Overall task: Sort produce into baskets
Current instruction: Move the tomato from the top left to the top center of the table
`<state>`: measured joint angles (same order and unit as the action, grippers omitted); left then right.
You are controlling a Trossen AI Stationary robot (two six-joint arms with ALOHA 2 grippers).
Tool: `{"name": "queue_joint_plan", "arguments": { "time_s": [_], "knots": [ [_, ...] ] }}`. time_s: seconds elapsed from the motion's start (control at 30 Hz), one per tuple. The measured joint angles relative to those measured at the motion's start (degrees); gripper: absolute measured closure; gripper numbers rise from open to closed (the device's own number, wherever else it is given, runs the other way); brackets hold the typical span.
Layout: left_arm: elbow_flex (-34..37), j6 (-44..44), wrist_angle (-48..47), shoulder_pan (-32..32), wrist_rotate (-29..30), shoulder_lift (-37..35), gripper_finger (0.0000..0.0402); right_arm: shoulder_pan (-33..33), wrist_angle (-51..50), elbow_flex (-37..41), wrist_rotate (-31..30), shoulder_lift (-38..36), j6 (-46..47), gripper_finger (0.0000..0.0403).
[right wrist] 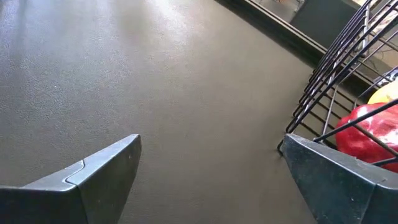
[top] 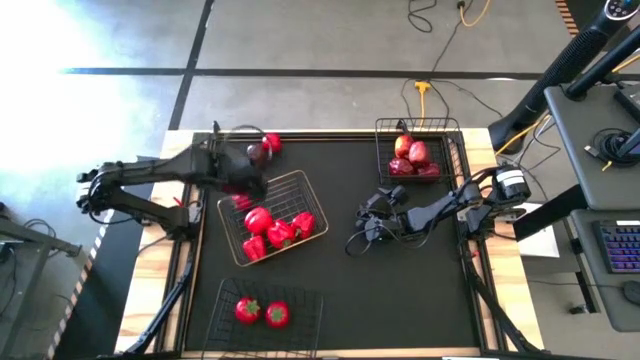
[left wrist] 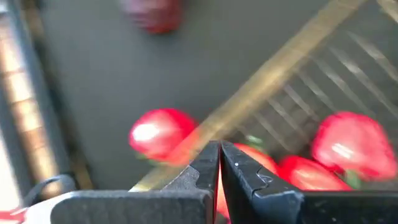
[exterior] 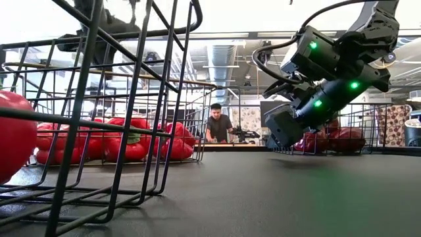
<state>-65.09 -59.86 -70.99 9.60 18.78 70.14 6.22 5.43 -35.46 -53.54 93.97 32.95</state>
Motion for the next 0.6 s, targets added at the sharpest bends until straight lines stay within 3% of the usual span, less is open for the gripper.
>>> {"name": "queue_joint_plan", "arguments": {
  "time_s": [0.17,0.3,0.47,0.6],
  "knots": [
    [0.6,3.5,-6.2,13.0,-4.0,0.1,0.0401,0.0,0.0,0.0,0.0,0.0,0.0,0.0019],
    [3.1,9.0,-4.4,22.2,-9.8,0.9,0.0402,0.0,0.0,0.0,0.7,0.0,-0.1,0.0019],
    [6.4,14.8,-0.9,28.8,-16.5,3.2,0.0401,0.0,0.0,0.0,2.6,0.0,-0.8,0.0019],
    [7.1,18.2,1.3,33.0,-18.2,5.5,0.0401,0.0,0.0,0.0,2.6,0.0,-1.0,0.0019]
  ]
}}
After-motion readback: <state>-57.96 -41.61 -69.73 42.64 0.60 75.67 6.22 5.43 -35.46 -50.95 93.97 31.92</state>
